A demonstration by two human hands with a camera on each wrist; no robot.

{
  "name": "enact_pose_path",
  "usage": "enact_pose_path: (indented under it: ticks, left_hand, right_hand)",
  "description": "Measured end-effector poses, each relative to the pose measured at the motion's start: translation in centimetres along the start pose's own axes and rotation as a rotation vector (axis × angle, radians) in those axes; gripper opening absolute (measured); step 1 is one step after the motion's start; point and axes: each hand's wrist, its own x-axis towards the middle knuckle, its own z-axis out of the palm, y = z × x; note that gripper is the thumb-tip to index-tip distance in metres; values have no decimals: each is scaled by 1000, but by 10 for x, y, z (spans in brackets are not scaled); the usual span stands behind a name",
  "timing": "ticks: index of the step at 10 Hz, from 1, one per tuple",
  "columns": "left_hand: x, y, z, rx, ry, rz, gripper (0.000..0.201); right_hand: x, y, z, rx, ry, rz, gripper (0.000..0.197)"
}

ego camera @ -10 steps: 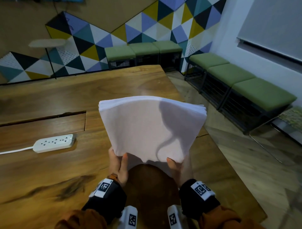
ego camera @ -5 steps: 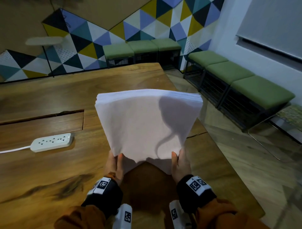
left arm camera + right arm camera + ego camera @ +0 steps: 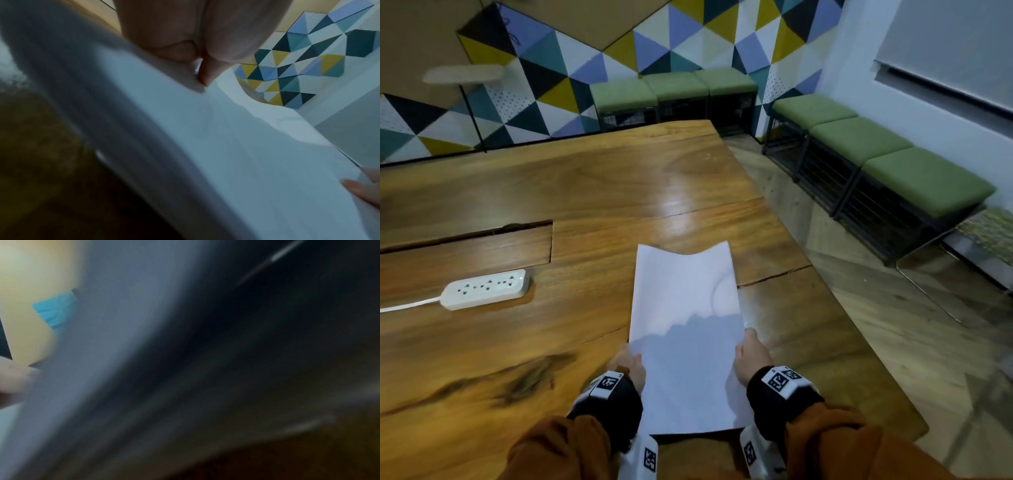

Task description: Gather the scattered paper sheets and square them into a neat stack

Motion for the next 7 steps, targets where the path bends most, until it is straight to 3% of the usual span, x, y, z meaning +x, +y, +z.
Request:
enact_pose_path:
  ticks: [2, 4, 6, 7]
  left_hand:
    - [-4, 5, -3, 54, 1, -29, 42]
    - [-10, 9, -8, 182, 61, -38, 58]
    - [-3, -3, -19, 89, -13, 42, 66]
    - [6, -15, -19, 26, 26, 73, 65]
  right_hand:
    - [4, 2, -1, 1, 42, 90, 37]
    - [3, 4, -4, -80, 76, 114, 41]
    - [3, 7, -11, -53, 40, 101, 41]
    - [4, 12, -16, 11, 38, 86, 48]
